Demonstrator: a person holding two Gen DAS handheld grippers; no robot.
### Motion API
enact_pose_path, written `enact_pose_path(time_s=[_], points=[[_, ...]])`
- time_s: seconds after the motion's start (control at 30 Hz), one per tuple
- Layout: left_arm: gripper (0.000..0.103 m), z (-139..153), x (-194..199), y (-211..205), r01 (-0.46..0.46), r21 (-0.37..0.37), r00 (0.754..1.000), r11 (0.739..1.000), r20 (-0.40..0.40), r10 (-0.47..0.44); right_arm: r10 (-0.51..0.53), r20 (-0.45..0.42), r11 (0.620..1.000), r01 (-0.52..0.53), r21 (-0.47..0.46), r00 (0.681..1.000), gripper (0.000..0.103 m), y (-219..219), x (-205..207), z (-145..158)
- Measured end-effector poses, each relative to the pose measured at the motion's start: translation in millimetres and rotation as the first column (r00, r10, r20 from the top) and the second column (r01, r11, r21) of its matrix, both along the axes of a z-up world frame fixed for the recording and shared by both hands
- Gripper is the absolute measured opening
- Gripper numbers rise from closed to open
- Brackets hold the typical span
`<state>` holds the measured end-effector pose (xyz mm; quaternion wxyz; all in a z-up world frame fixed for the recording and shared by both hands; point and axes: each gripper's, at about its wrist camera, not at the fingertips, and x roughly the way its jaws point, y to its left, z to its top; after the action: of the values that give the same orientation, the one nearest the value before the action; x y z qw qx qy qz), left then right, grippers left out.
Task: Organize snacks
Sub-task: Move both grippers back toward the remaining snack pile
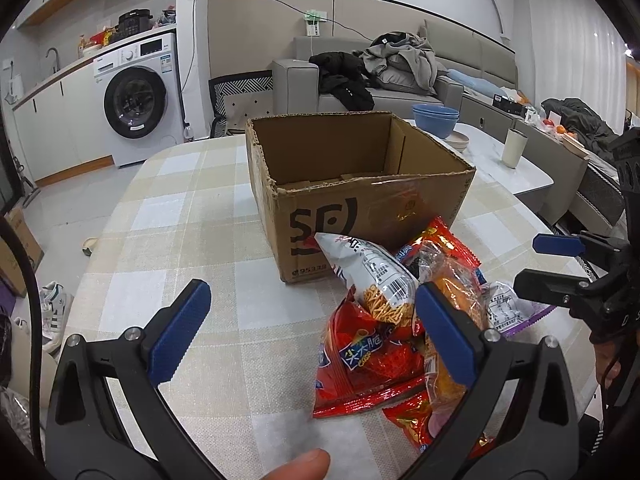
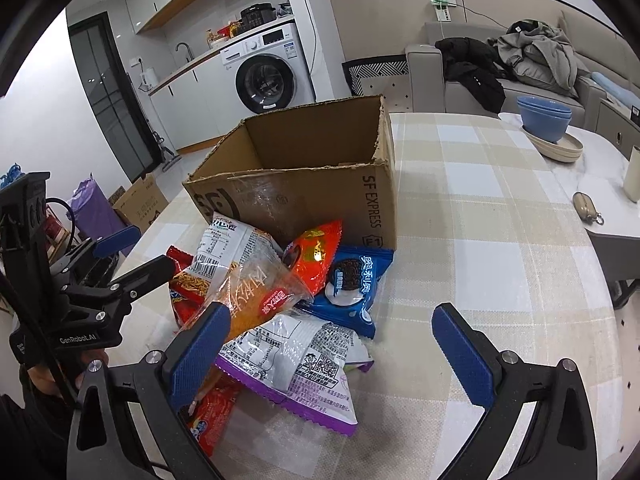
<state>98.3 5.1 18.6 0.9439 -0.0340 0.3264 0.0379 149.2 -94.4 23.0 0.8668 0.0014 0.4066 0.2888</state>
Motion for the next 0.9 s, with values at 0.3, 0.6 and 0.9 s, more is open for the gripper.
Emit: enact_pose_path(time_s=[0.3, 0.6, 0.9], points=[[0.102, -11, -9, 8, -0.009, 0.0, 1.0, 1.0, -0.021, 0.009, 0.019, -0.043, 0.997, -0.022, -0.078, 0.999, 0.103, 11, 0, -15], [0.102, -22, -10, 24, -0.015, -0.038, 0.999, 0.999, -0.049, 0.014, 0.03, -0.109, 0.993, -0.042, -0.111, 0.994, 0.103, 10, 3, -32], [0.102, -35, -3, 19, 0.004, -0.047, 0.997, 0.999, -0.078, -0.008, -0.051, -0.156, 0.994, 0.035, -0.1, 0.986, 0.102, 10, 2, -49]])
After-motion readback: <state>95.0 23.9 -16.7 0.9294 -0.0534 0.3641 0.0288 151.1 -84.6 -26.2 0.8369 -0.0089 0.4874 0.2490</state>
